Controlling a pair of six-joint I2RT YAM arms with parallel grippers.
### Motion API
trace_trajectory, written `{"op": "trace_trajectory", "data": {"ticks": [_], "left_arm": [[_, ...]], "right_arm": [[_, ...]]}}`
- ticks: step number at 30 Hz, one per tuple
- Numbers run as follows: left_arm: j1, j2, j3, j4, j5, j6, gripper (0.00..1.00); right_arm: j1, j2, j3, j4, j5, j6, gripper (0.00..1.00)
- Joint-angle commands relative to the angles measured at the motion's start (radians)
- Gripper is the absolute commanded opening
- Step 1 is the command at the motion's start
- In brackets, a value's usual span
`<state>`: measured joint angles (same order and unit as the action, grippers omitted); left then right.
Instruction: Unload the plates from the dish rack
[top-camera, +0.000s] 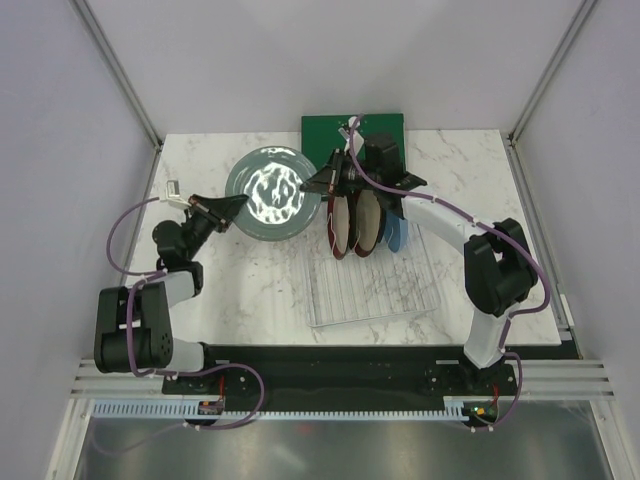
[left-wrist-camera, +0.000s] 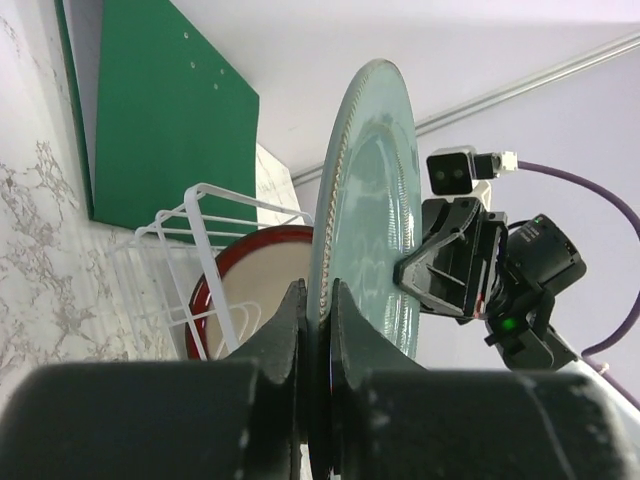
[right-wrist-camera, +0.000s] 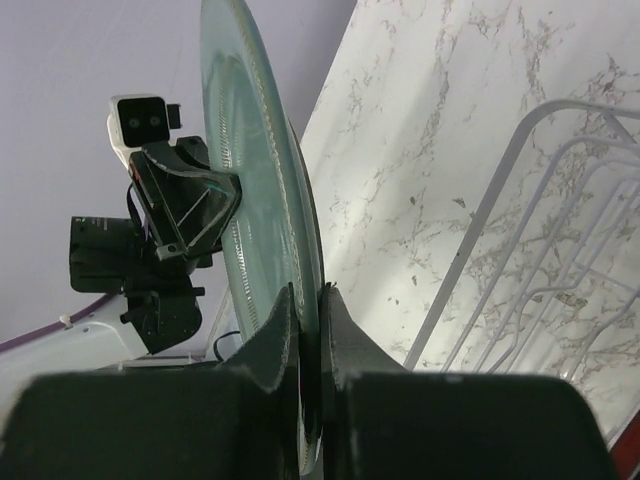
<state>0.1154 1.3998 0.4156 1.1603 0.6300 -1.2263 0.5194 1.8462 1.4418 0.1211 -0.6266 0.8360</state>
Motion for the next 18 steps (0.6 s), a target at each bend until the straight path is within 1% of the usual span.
{"op": "trace_trajectory", "data": {"ticks": [1, 2, 3, 4, 5, 6, 7, 8, 9, 10, 11, 12, 13, 16, 18], "left_arm": [[0.004, 0.008, 0.067, 0.009, 0.05, 0.137, 0.02], [0.004, 0.004, 0.078, -0.052, 0.047, 0.164, 0.02], [0.004, 0.001, 0.086, -0.08, 0.043, 0.18, 0.02], [0.004, -0.018, 0.103, -0.112, 0.027, 0.195, 0.02], [0.004, -0.03, 0.11, -0.173, 0.016, 0.221, 0.02], [0.004, -0.044, 0.118, -0.204, 0.001, 0.234, 0.02], [0.004, -0.071, 0.136, -0.232, -0.025, 0.249, 0.02], [0.003, -0.087, 0.152, -0.317, -0.039, 0.295, 0.02], [0.004, -0.097, 0.172, -0.364, -0.055, 0.321, 0.02], [0.004, -0.113, 0.21, -0.399, -0.059, 0.356, 0.02], [0.007, -0.12, 0.219, -0.428, -0.068, 0.36, 0.02], [0.009, -0.125, 0.224, -0.427, -0.078, 0.36, 0.02], [0.01, -0.127, 0.238, -0.427, -0.075, 0.355, 0.02], [0.013, -0.125, 0.27, -0.436, -0.085, 0.343, 0.02], [0.024, -0.133, 0.291, -0.476, -0.116, 0.35, 0.02]], "right_arm": [[-0.001, -0.091, 0.012, 0.088, -0.082, 0.077, 0.1], [-0.001, -0.091, 0.014, 0.088, -0.087, 0.072, 0.31], [-0.002, -0.093, 0.019, 0.075, -0.082, 0.065, 0.48], [-0.001, -0.094, 0.025, 0.06, -0.076, 0.037, 0.5], [-0.001, -0.094, 0.034, 0.04, -0.056, 0.02, 0.58], [-0.001, -0.093, 0.057, -0.015, -0.038, -0.001, 0.77], [-0.001, -0.094, 0.069, -0.044, -0.024, -0.05, 0.77], [-0.002, -0.094, 0.083, -0.072, -0.004, -0.072, 0.77], [-0.005, -0.093, 0.109, -0.115, 0.017, -0.09, 0.78], [-0.004, -0.09, 0.12, -0.12, 0.019, -0.109, 0.8], [-0.005, -0.084, 0.132, -0.145, 0.022, -0.121, 0.82], [-0.005, -0.084, 0.155, -0.175, 0.042, -0.133, 0.79], [-0.007, -0.082, 0.164, -0.188, 0.053, -0.144, 0.79], [-0.006, -0.067, 0.219, -0.259, 0.086, -0.189, 0.86], [-0.007, -0.073, 0.239, -0.297, 0.114, -0.219, 0.86]]}}
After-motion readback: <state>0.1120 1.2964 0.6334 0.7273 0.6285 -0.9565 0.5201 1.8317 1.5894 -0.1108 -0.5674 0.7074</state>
